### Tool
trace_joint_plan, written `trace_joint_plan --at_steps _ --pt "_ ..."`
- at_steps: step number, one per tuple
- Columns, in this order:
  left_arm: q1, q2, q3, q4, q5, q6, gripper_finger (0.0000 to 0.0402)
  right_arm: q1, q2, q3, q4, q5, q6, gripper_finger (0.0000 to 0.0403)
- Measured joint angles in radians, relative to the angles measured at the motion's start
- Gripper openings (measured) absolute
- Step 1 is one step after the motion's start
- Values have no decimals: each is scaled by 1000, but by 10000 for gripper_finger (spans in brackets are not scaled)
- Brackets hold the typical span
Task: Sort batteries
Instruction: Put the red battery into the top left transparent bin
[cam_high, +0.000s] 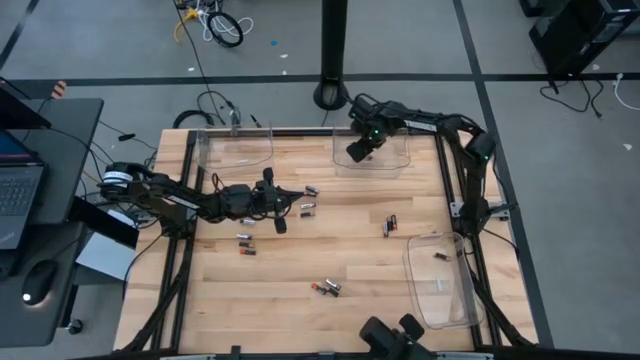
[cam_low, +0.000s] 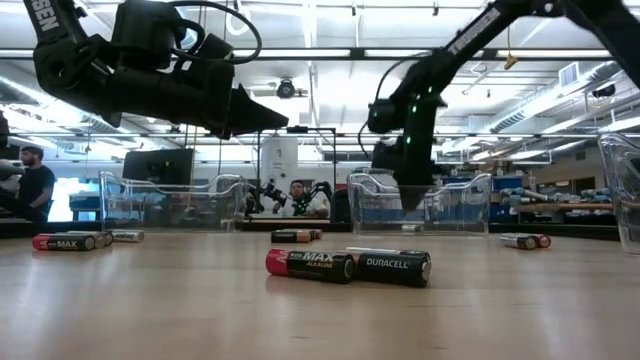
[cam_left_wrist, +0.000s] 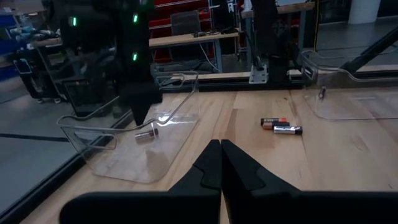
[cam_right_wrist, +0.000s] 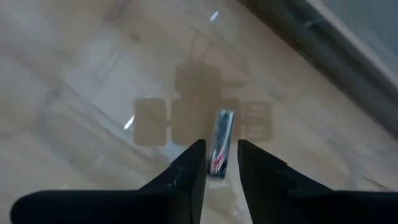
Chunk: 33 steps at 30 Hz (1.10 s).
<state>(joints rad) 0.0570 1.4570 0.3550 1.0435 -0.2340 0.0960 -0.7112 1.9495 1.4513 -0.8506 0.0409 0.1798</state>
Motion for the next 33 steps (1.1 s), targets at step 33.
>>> trace_joint_plan --at_steps 33 --pt "0 0 0 -46 1 -38 6 603 -526 -811 1056 141 -106 34"
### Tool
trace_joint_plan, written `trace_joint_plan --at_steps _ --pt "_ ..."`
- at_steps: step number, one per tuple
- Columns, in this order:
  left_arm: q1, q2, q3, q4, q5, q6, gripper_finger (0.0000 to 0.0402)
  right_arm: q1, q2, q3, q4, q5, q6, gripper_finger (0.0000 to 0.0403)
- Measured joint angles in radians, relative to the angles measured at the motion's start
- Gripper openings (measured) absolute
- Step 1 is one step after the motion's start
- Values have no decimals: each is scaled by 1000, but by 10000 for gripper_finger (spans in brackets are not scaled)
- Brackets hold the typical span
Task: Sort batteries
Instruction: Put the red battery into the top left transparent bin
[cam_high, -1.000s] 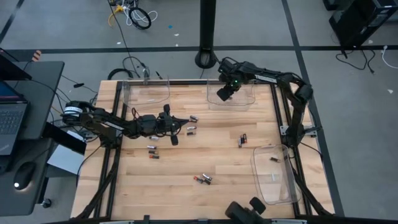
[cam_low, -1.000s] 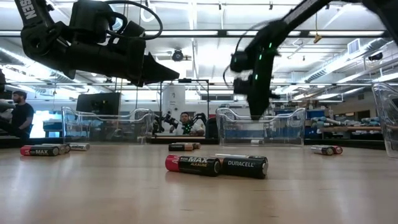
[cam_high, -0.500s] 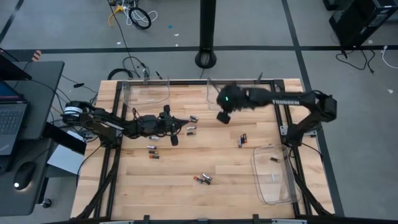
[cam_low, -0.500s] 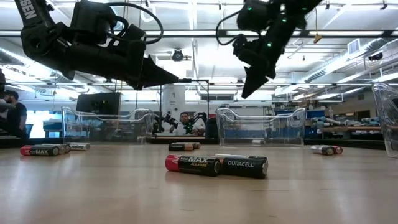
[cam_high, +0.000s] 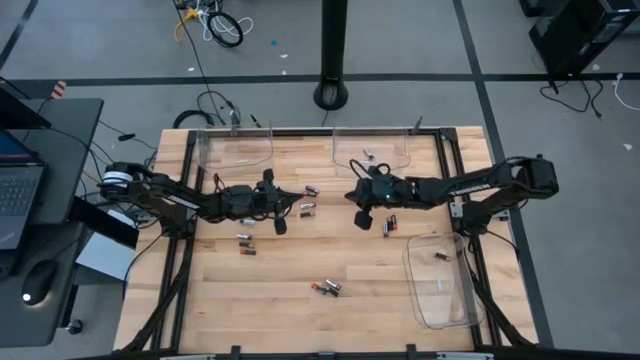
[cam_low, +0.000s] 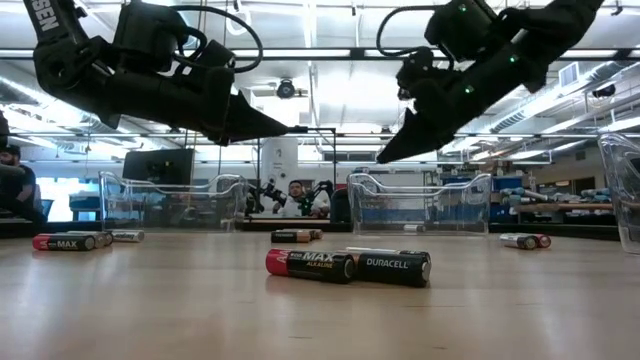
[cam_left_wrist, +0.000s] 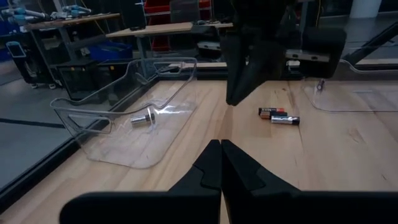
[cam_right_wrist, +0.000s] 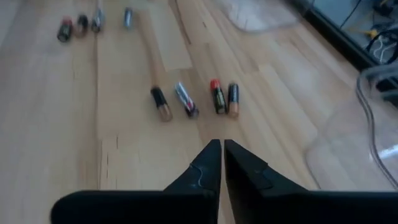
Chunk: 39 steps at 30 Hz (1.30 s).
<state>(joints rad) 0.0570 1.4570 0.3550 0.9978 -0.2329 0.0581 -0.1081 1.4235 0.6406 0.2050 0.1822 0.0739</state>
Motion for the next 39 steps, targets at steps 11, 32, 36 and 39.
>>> trace_joint_plan --at_steps 11,32,36,39 --pt "0 0 0 -2 0 14 6 5 64 0 139 -43 -43 11" --pt "0 0 0 -10 1 -17 11 94 65 0 162 18 -75 6" --pt "0 0 0 -10 1 -18 11 94 65 0 179 17 -78 6" --pt "0 0 0 -9 1 -18 11 94 65 0 202 5 -78 8"
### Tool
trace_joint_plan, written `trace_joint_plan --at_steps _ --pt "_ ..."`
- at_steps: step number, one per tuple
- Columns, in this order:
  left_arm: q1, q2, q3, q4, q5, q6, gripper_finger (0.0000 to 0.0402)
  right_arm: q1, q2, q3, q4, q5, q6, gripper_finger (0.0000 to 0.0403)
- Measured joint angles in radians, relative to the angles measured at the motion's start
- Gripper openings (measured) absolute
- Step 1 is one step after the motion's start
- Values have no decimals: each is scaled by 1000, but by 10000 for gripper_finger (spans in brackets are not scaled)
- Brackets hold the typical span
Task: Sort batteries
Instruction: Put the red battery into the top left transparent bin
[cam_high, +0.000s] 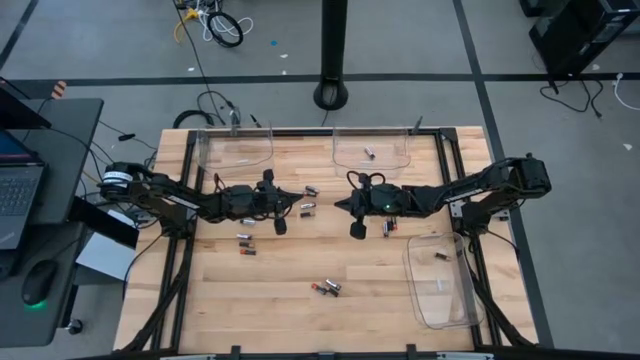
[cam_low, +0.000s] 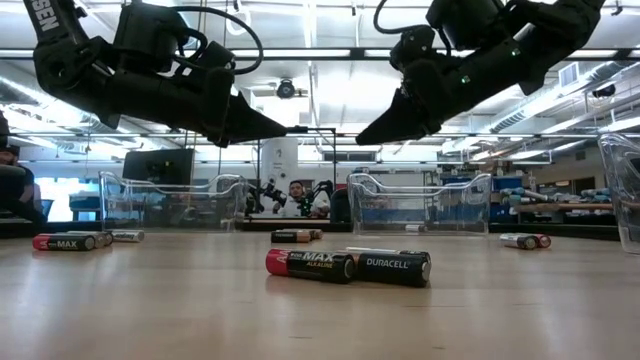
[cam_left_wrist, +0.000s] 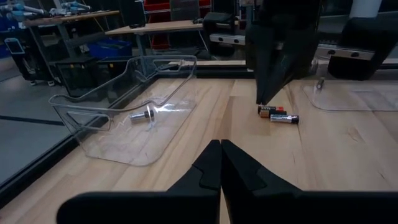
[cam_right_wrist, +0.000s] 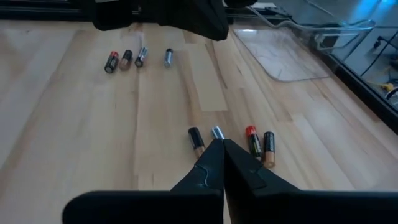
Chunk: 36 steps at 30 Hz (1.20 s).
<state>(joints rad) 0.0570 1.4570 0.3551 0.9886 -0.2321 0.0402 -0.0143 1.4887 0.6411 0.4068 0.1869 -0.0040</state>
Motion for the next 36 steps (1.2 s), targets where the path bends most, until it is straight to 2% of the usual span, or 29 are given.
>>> trace_joint_plan --at_steps 17,21,25,28,36 --pt "0 0 0 0 0 -18 12 0 0 0 -2 -5 -8 12" --pt "0 0 0 -7 0 -25 12 -4 24 -24 38 -6 -58 11" --pt "0 0 35 -110 10 -24 12 -25 87 -78 148 -11 -64 10" --pt "2 0 91 -234 62 -21 12 -34 123 -104 225 -25 -48 9" --pt "2 0 236 -536 115 8 12 -38 133 -117 242 -32 -54 9"
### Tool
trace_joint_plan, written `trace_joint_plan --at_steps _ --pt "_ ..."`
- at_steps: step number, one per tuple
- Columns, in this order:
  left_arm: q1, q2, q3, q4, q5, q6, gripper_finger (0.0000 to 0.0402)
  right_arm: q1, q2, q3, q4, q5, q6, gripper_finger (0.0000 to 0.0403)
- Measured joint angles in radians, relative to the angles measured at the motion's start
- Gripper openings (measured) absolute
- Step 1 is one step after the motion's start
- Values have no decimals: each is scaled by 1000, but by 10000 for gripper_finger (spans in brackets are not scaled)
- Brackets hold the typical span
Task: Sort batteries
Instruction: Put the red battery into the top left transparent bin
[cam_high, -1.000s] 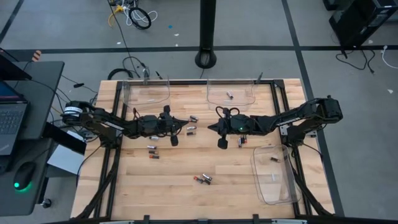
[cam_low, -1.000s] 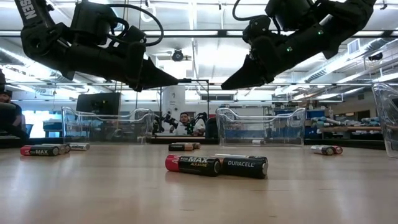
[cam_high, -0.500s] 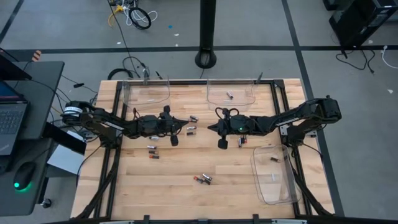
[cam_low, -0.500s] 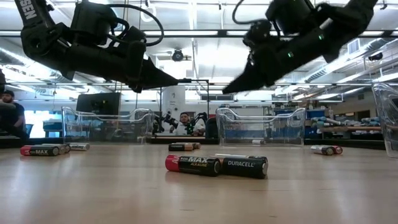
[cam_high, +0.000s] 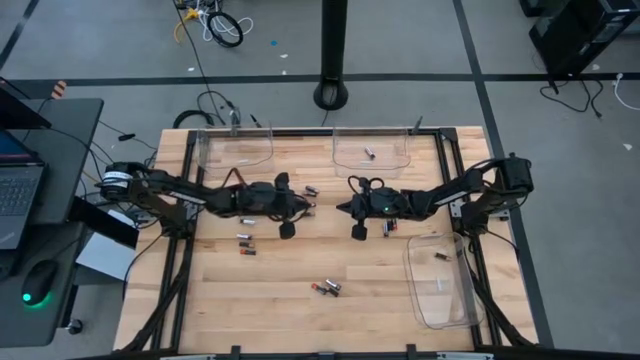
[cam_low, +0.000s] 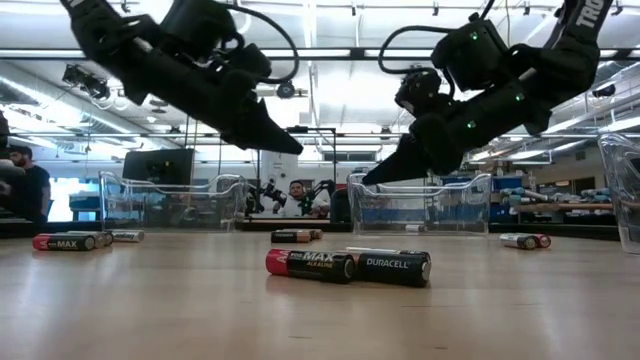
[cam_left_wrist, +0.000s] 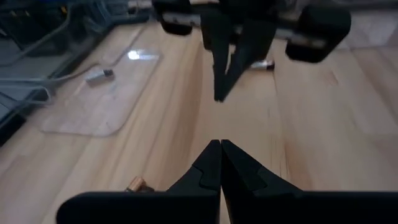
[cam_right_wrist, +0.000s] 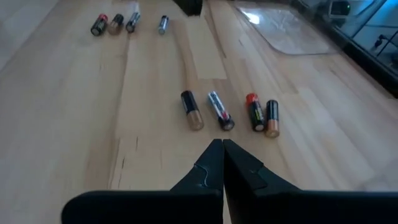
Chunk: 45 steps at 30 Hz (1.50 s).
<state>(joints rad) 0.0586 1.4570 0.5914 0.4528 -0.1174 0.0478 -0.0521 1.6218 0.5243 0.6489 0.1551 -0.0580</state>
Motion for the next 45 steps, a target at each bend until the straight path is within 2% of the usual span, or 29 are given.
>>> trace_joint_plan --at_steps 9,11,15,18,23,27,30,38,45 --pt "6 0 160 -356 17 24 12 -2 -63 0 -101 0 -24 9" --pt "19 0 165 -367 41 43 12 -1 -68 0 -136 1 -16 9" --pt "51 0 143 -332 178 77 12 9 -72 0 -185 1 9 9" --pt "66 0 131 -336 172 79 11 12 -72 -14 -193 1 12 9" --pt "83 0 123 -365 120 79 10 6 -72 -94 -34 -5 15 8" --pt "84 0 123 -380 108 68 11 -18 -72 -171 164 -77 16 8" --pt "84 0 123 -379 107 15 16 -24 -72 -189 236 -101 16 8" --pt "84 0 123 -422 107 -41 40 -24 -72 -184 251 -105 15 8" --pt "83 0 123 -430 86 -41 87 -24 -72 -184 251 -105 15 8"
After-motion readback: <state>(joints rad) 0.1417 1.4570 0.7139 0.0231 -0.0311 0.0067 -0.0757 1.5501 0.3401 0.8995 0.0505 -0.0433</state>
